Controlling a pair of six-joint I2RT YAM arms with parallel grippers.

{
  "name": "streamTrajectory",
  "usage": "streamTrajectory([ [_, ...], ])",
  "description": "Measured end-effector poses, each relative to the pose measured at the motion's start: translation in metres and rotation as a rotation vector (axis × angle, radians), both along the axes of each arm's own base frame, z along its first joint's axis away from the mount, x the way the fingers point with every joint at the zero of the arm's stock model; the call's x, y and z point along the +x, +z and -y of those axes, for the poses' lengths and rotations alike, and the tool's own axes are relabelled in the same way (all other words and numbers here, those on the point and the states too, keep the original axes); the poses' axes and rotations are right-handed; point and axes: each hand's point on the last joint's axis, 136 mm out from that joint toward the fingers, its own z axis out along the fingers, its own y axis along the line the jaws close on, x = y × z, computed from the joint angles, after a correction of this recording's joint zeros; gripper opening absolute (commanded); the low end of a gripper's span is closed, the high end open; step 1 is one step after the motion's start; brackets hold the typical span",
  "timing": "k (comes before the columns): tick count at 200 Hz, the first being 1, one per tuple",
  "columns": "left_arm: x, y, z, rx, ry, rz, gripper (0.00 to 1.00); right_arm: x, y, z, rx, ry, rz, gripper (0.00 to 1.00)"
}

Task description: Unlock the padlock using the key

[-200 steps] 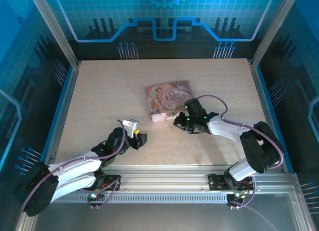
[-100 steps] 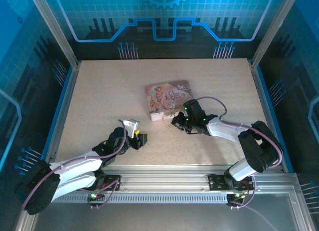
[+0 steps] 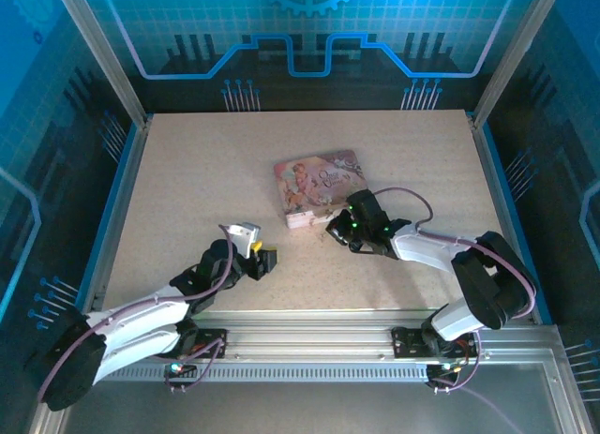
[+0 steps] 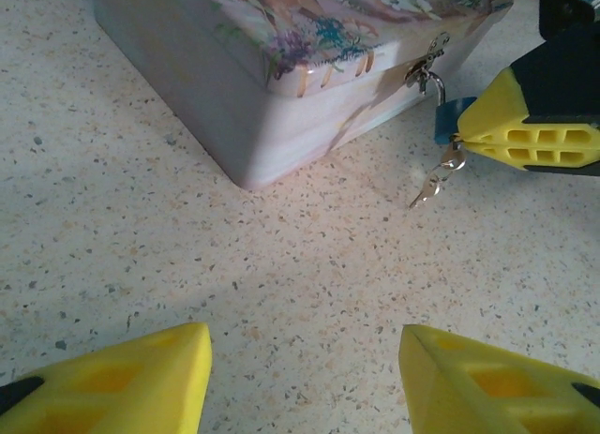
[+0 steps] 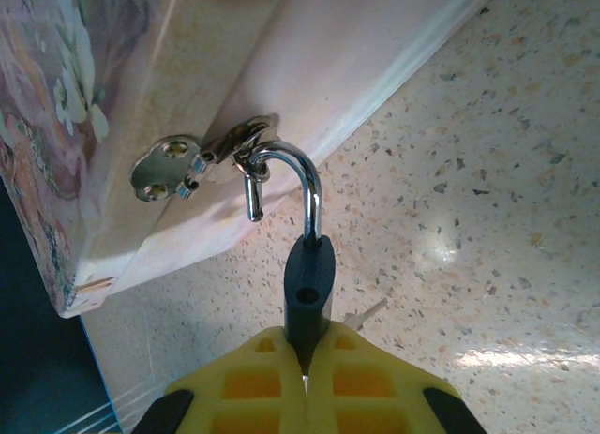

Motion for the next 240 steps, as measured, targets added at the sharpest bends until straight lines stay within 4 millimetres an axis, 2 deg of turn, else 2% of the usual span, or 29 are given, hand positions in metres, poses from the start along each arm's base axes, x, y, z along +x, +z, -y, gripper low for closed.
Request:
streamTrajectory([
  [67, -0.003, 0.006, 0.001, -0.013, -0.016, 0.01, 0.57, 0.006, 0.003, 0.002, 0.019, -0.091, -0.018, 0.0],
  [115, -0.002, 0.006, 0.0, -0.015, -0.012, 0.012, 0.57, 0.019, 0.025, -0.005, 0.001, -0.149, 0.027, 0.0],
  [140, -0.002, 0.007, 0.0, -0.016, -0.011, 0.014, 0.57, 0.022, 0.029, -0.005, -0.023, -0.175, 0.033, 0.0],
  [172, -0.001, 0.01, 0.0, -0.022, -0.009, 0.022, 0.57, 0.031, 0.025, -0.007, -0.05, -0.194, 0.015, 0.0],
  [195, 0.0, 0.014, -0.001, -0.028, -0.007, 0.035, 0.57, 0.031, 0.017, -0.01, -0.054, -0.195, 0.004, 0.0],
  [240, -0.001, 0.022, -0.002, -0.045, -0.006, 0.059, 0.57, 0.034, 0.016, -0.011, -0.045, -0.204, 0.028, 0.0],
])
